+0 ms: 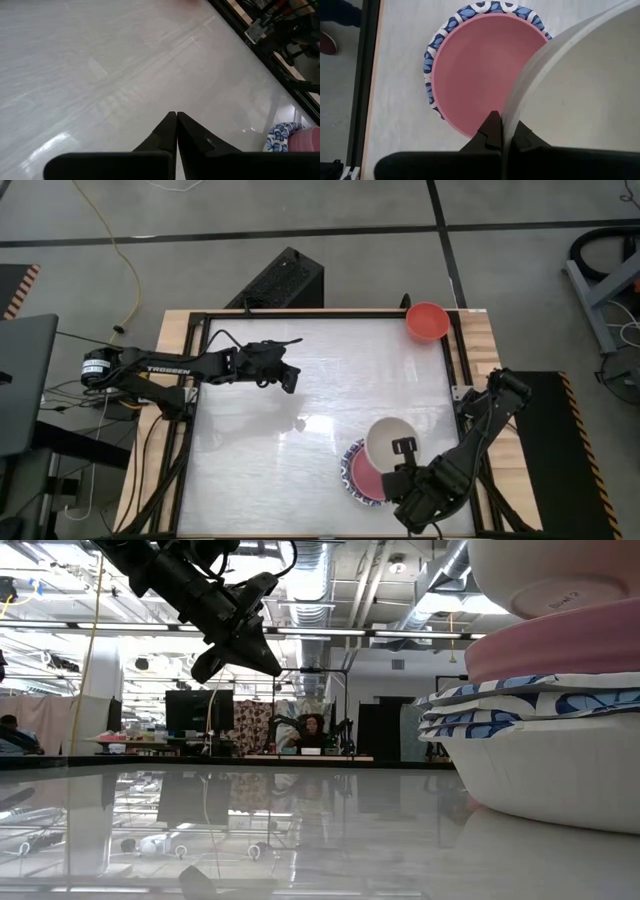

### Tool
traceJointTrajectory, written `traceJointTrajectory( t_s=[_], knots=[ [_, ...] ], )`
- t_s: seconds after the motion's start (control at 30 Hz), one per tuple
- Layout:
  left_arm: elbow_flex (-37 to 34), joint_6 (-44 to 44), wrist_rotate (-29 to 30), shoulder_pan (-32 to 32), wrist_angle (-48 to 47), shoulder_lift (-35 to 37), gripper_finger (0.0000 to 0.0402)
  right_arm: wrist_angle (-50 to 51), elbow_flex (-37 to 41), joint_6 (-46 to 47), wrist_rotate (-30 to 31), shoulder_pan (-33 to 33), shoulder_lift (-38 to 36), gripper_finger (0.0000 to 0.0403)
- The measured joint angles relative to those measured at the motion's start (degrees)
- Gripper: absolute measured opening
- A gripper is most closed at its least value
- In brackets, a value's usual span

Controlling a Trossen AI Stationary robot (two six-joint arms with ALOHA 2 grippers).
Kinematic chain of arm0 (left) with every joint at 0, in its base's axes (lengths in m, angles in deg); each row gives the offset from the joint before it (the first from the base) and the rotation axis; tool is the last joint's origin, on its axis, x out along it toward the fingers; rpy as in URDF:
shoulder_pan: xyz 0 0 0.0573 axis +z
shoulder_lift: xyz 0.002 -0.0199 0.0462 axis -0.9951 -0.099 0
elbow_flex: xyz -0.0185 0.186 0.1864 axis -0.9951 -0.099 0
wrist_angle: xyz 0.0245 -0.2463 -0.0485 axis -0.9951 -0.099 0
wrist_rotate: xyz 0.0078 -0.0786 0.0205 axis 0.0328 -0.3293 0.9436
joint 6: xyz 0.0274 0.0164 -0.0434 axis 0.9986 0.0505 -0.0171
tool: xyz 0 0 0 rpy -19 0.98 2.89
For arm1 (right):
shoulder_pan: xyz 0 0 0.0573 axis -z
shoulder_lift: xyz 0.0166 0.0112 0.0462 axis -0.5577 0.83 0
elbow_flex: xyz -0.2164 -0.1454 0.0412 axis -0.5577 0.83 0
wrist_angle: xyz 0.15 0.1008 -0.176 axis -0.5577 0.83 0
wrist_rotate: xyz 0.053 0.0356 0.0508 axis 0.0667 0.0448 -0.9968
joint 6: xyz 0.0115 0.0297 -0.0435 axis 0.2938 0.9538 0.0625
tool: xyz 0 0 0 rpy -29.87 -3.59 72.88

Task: Nest bowls inside each other
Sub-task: Stack the white bowl on top of the pink bowl

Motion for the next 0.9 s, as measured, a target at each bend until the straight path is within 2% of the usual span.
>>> traceJointTrajectory(
  t_s=[0.57,0.9],
  knots=[
    [0.00,0.63,0.26,0.00,-0.02,0.00,0.0000,2.04,0.22,-0.89,0.07,0.02,-0.60,0.0008],
    [-0.02,1.75,0.44,0.07,0.00,0.02,0.0000,-2.02,7.84,1.25,0.04,0.02,-6.73,0.0008]
  ],
)
